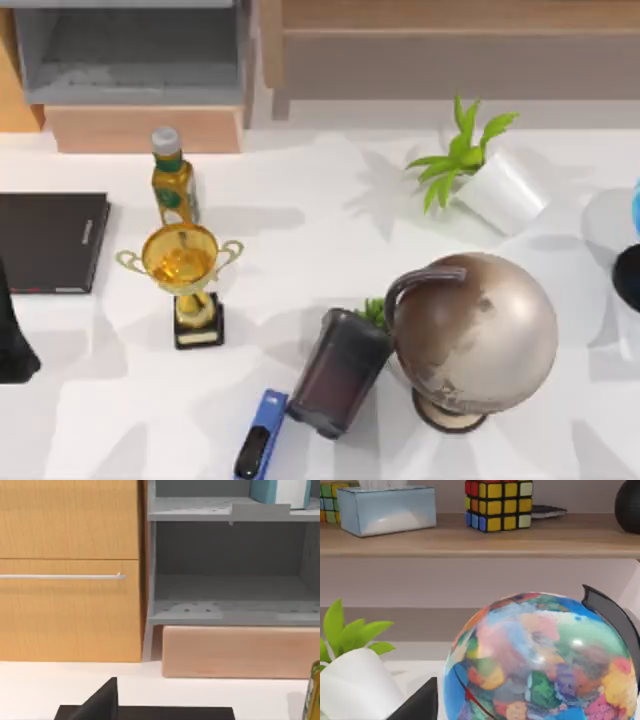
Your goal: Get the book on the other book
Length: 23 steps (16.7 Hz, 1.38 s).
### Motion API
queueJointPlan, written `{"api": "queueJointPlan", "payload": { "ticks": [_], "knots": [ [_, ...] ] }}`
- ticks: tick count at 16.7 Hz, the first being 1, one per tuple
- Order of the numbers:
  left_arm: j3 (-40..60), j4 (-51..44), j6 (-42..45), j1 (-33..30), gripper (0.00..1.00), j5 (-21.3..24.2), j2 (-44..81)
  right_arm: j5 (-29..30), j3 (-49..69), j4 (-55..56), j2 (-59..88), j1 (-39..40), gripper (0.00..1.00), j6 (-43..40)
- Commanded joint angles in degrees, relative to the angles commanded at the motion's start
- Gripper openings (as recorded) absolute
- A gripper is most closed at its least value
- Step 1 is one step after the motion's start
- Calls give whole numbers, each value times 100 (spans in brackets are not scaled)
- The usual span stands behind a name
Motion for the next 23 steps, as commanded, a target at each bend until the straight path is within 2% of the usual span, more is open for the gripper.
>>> {"api": "queueJointPlan", "payload": {
  "ticks": [4, 9, 12, 19, 23],
  "knots": [
    [173, 94, 0, -35, 100, -37, 184, 0, 0, 0, 0, 0, 100, 0],
    [1469, 764, 0, -298, 100, -298, 1697, 0, 0, 0, 0, 0, 100, 0],
    [2602, 1338, 0, -535, 100, -518, 3315, 0, 0, 0, 0, 0, 100, 0],
    [5359, 2706, -4, -1142, 100, -1027, 8016, 0, 0, 0, 0, 0, 100, 0],
    [6569, 3307, -7, -1424, 100, -1245, 9941, 0, 0, 0, 0, 0, 100, 0]
  ]
}}
